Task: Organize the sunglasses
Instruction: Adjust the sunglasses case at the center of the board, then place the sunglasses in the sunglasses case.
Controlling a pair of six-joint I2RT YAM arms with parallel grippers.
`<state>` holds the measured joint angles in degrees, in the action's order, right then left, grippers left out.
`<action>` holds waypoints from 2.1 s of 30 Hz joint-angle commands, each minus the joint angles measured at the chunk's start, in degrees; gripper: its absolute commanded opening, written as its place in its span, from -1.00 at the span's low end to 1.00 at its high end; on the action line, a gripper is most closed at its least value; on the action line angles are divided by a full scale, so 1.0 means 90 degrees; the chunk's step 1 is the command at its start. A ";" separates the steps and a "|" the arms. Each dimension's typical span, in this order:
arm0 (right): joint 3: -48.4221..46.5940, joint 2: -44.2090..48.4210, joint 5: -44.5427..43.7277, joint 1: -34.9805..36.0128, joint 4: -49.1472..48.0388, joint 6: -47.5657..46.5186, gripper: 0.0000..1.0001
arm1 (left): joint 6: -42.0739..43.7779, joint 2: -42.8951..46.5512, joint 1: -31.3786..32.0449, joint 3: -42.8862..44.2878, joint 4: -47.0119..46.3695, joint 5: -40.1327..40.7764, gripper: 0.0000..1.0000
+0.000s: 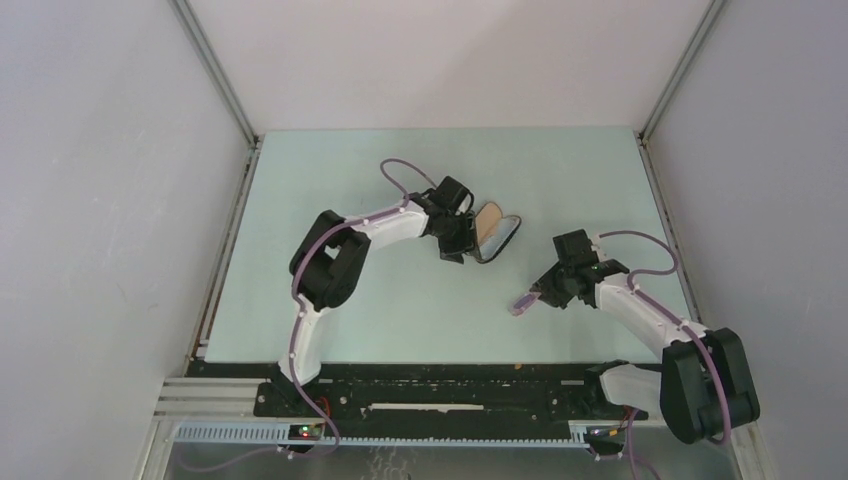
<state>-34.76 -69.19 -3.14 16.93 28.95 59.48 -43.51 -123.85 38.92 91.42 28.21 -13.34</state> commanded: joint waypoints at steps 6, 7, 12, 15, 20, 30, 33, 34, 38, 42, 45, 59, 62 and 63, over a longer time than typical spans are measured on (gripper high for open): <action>0.0017 0.0951 0.0259 -0.0366 -0.0171 -0.0601 -0.37 | 0.0111 0.1082 0.0476 -0.0767 -0.0083 -0.0150 0.10; -0.0045 0.0980 0.0275 -0.0367 -0.0215 -0.0748 -0.37 | 0.0163 0.1190 0.0472 -0.0807 -0.0059 -0.0090 0.11; -0.0552 0.0769 0.0502 -0.0367 -0.0207 -0.1513 -0.38 | 0.0380 0.1585 0.0471 -0.0812 0.0142 0.0031 0.12; -0.0966 0.0523 0.0665 -0.0367 -0.0314 -0.2149 -0.38 | 0.0497 0.1733 0.0466 -0.0743 0.0236 0.0085 0.12; -0.1652 0.0095 0.0787 -0.0368 -0.0166 -0.2750 -0.37 | 0.0426 0.1771 0.0339 -0.0663 0.0383 0.0303 0.15; -0.1968 -0.0170 0.1048 -0.0367 -0.0414 -0.3150 -0.41 | -0.1636 0.2363 0.0037 -0.1659 -0.0944 0.0905 0.38; -0.2359 -0.0511 0.1287 -0.0367 -0.0489 -0.3530 -0.42 | -0.1887 0.2155 -0.0010 -0.1525 -0.1145 0.0864 0.35; -0.2560 -0.0739 0.1358 -0.0367 -0.0457 -0.3682 -0.42 | -0.1970 0.2106 -0.0043 -0.1521 -0.1256 0.0764 0.33; -0.3539 -0.1448 0.1621 -0.0367 -0.0134 -0.4601 -0.42 | -0.2005 0.2112 -0.0129 -0.1538 -0.1357 0.0650 0.31; -0.4693 -0.2309 0.1902 -0.0367 0.0495 -0.5734 -0.43 | -0.1994 0.2125 -0.0244 -0.1642 -0.1401 0.0555 0.32; -0.5368 -0.2759 0.1909 -0.0351 0.0879 -0.6353 -0.51 | -0.2011 0.2111 -0.0316 -0.1736 -0.1489 0.0381 0.32; -0.6131 -0.3639 0.1791 0.0446 0.1157 -0.9076 -0.38 | -0.1018 0.2603 -0.0386 -0.2149 -0.1446 -0.0281 0.31; -0.6183 -0.3872 0.1759 0.0610 0.1181 -0.9323 -0.45 | -0.0908 0.2888 -0.0483 -0.2446 -0.1425 -0.0297 0.31; -0.6191 -0.3956 0.1710 0.0672 0.1170 -0.9391 -0.50 | -0.0862 0.2987 -0.0536 -0.2553 -0.1434 -0.0326 0.31</action>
<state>-87.94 -102.43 13.39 21.21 38.33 -18.22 -54.92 -103.28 35.66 71.64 15.16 -14.57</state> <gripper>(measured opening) 0.316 0.658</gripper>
